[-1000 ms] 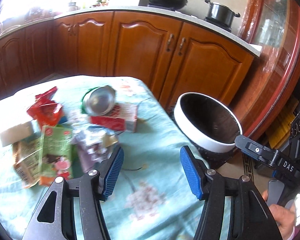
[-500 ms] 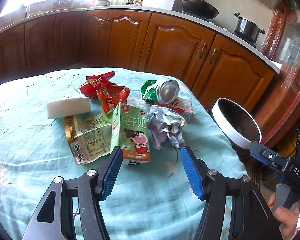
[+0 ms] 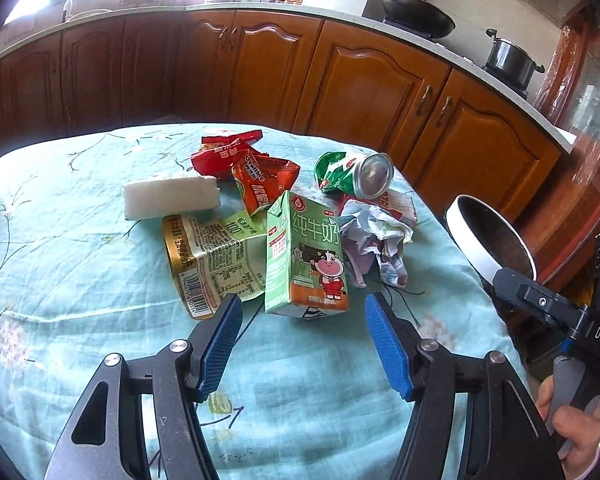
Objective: Collect trash
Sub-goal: 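Return both grippers to the remaining trash on the table, then grasp the green milk carton with the left gripper while the right gripper grasps crumpled foil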
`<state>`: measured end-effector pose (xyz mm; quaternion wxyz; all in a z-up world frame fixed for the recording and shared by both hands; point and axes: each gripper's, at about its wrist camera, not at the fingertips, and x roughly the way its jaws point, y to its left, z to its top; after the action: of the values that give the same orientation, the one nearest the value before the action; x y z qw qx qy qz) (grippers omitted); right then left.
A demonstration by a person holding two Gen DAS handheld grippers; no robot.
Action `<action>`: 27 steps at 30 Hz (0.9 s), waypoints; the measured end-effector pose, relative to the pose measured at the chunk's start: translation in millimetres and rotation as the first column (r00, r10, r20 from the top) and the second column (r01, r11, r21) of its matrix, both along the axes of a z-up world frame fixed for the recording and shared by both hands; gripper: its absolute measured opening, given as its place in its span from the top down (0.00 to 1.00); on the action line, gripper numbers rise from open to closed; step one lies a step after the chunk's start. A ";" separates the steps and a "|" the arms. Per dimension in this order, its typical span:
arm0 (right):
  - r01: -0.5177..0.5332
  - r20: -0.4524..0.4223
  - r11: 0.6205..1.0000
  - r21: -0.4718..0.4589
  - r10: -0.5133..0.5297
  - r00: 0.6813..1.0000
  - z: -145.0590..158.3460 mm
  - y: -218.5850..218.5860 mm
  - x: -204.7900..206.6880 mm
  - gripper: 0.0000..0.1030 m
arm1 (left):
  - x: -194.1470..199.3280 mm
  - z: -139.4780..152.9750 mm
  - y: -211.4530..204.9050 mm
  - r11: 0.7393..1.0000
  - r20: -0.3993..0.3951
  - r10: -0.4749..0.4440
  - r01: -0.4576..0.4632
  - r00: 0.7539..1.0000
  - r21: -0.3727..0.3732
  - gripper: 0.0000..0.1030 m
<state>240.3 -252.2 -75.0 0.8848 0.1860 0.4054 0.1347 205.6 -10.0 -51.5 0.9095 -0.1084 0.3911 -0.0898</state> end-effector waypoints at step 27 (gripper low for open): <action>-0.119 -0.021 0.993 0.007 0.119 0.993 -21.5 31.6 58.4 0.97 | 44.3 -17.1 -16.2 0.995 0.003 -0.095 0.094 0.996 0.038 0.91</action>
<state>298.7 -220.6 -96.5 0.8702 0.1658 0.4248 0.1863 249.9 -26.1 -68.6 0.9071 -0.0726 0.3951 -0.1257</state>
